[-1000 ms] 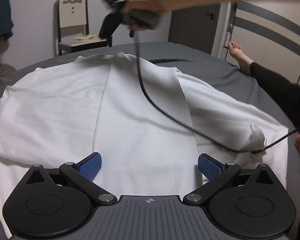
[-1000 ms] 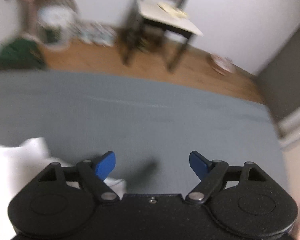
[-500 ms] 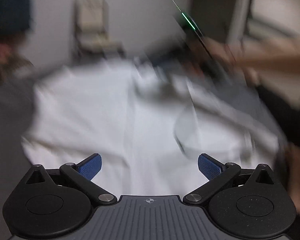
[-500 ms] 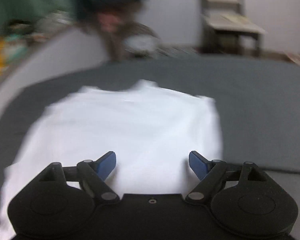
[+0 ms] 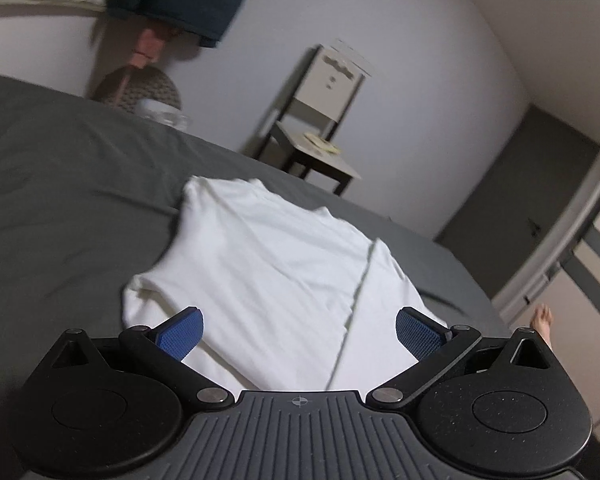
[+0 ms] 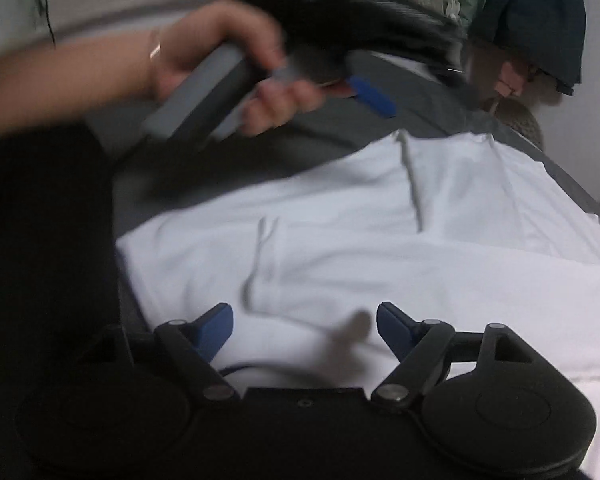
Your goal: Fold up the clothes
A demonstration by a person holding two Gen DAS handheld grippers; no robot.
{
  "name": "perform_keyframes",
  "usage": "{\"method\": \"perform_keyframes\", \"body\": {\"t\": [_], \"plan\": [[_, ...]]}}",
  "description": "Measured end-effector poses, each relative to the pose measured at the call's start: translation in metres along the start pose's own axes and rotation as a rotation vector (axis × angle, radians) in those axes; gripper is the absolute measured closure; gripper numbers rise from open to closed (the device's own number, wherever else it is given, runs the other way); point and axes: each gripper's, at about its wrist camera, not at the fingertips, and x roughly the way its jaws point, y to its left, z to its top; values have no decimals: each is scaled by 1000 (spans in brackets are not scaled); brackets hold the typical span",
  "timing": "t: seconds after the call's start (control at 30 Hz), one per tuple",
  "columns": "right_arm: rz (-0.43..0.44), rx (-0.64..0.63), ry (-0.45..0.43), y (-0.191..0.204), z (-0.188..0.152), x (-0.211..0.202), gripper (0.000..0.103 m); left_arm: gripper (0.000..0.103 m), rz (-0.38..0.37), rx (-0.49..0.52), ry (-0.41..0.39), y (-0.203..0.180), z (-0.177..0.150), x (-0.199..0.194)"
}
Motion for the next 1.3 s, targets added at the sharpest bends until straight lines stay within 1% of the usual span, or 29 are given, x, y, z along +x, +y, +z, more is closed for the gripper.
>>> {"method": "perform_keyframes", "body": {"t": [0.03,0.1,0.2,0.23,0.27,0.37,0.43,0.47,0.5,0.53,0.6,0.67,0.73,0.8,0.83,0.9,0.93,0.97,1.0,1.03,1.07,1.13,1.17,1.23,1.27,1.3], "plan": [[-25,6,13,9,3,0,29,0,-2,13,9,-2,-1,2],[-80,55,44,20,4,-2,29,0,-2,36,22,-7,-3,5],[-118,86,53,37,8,-5,35,0,-6,43,25,-10,-2,3],[-124,101,57,38,8,4,41,0,-8,44,24,-11,-2,1],[-131,117,62,38,9,13,51,0,-8,43,24,-12,-1,0],[-167,159,66,41,10,28,57,0,-4,30,18,-10,-1,-1],[-210,138,72,43,9,36,63,0,0,23,17,-9,-1,-2],[-211,109,66,45,9,36,66,0,1,21,17,-9,-1,-2],[-212,81,60,47,8,36,71,0,1,21,16,-8,-1,-2],[-213,52,54,48,8,35,79,0,1,22,14,-8,-1,-2],[-191,-28,54,49,7,31,87,0,0,21,9,-8,0,-2],[-154,-46,61,40,9,22,91,0,-3,20,7,-8,0,-2],[-106,-54,71,29,11,12,91,0,-2,19,4,-8,0,-3],[-33,-53,117,19,16,7,91,0,-1,18,6,-8,0,-2],[-11,-52,150,18,18,9,90,0,-1,19,10,-8,0,-2],[33,-51,214,17,21,15,86,0,2,25,16,-8,0,0],[56,-50,245,16,23,18,77,0,3,28,20,-9,0,0],[79,-11,249,15,22,20,69,0,5,32,23,-9,0,1],[111,32,246,15,22,20,66,0,7,36,27,-9,-1,1],[130,67,230,14,20,16,59,0,10,41,33,-10,-1,2],[150,102,213,13,19,13,59,0,13,46,39,-10,-2,3],[148,204,177,7,15,3,59,0,23,65,64,-12,-3,5],[122,237,173,5,13,0,59,0,35,84,102,-14,-4,7],[49,259,166,3,10,-5,59,0,71,132,235,-19,-7,14],[15,254,164,3,10,-7,59,0,80,156,291,-21,-9,15],[-4,258,158,2,9,-8,59,0,72,180,328,-23,-12,12]]}}
